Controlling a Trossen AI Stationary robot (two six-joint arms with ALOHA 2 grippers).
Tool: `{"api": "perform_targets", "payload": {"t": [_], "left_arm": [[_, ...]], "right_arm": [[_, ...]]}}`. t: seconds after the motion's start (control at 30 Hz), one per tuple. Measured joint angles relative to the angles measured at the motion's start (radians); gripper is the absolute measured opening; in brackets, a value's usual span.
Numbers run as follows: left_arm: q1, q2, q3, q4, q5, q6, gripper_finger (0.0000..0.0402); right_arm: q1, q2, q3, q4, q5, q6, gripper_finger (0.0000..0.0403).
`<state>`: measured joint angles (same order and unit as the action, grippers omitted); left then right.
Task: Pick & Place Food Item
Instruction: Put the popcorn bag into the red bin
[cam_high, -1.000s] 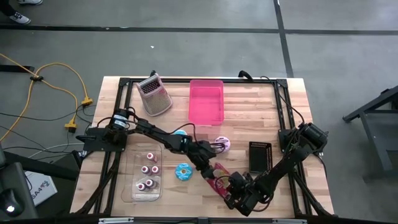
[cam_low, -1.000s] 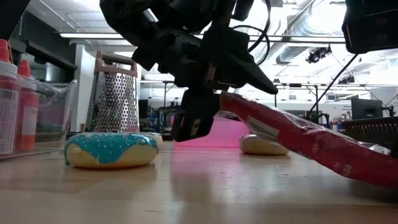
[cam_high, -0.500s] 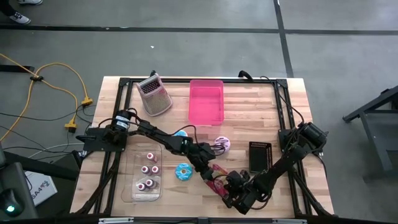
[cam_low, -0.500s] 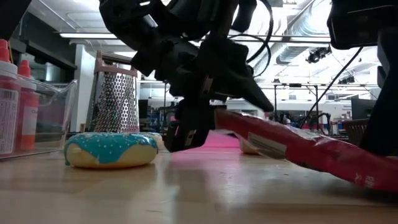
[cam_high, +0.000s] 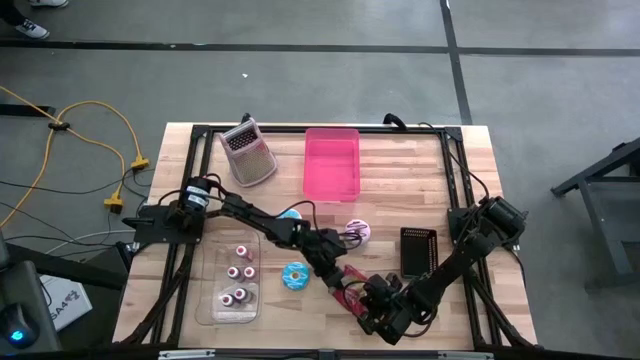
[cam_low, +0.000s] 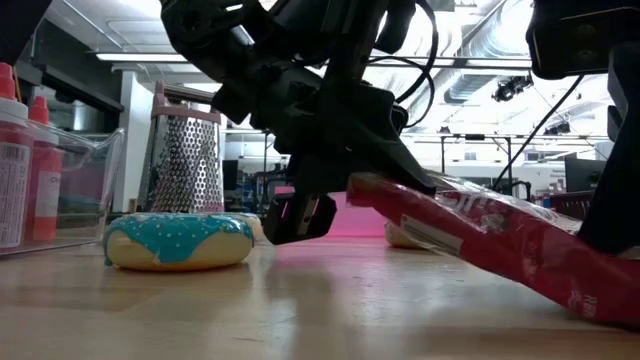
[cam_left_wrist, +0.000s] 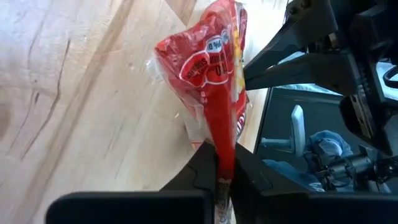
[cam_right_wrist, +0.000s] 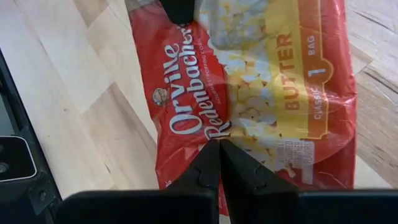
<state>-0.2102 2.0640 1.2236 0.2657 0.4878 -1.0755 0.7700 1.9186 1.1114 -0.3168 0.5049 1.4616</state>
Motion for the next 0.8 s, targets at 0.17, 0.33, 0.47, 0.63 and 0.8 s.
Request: {"api": "perform_targets", "payload": {"t": [0.17, 0.33, 0.47, 0.63, 0.8], "left_arm": [[0.005, 0.0, 0.0, 0.001, 0.005, 0.001, 0.0011], [0.005, 0.0, 0.0, 0.001, 0.008, 0.002, 0.0009], [0.005, 0.0, 0.0, 0.003, 0.009, 0.002, 0.0008], [0.005, -0.001, 0.0, 0.013, 0.03, 0.003, 0.0008], [0.005, -0.024, -0.001, 0.033, 0.045, 0.031, 0.0007]], "right_arm": [[0.003, 0.0, 0.0, -0.001, 0.018, -0.002, 0.0002], [0.012, 0.0, 0.0, 0.0, 0.036, -0.019, 0.0002], [0.024, 0.0, 0.0, 0.005, 0.05, -0.019, 0.0002], [0.05, -0.007, 0.0, 0.017, 0.068, -0.022, 0.0002], [0.079, -0.044, 0.0, 0.017, 0.107, -0.027, 0.0002]]}}
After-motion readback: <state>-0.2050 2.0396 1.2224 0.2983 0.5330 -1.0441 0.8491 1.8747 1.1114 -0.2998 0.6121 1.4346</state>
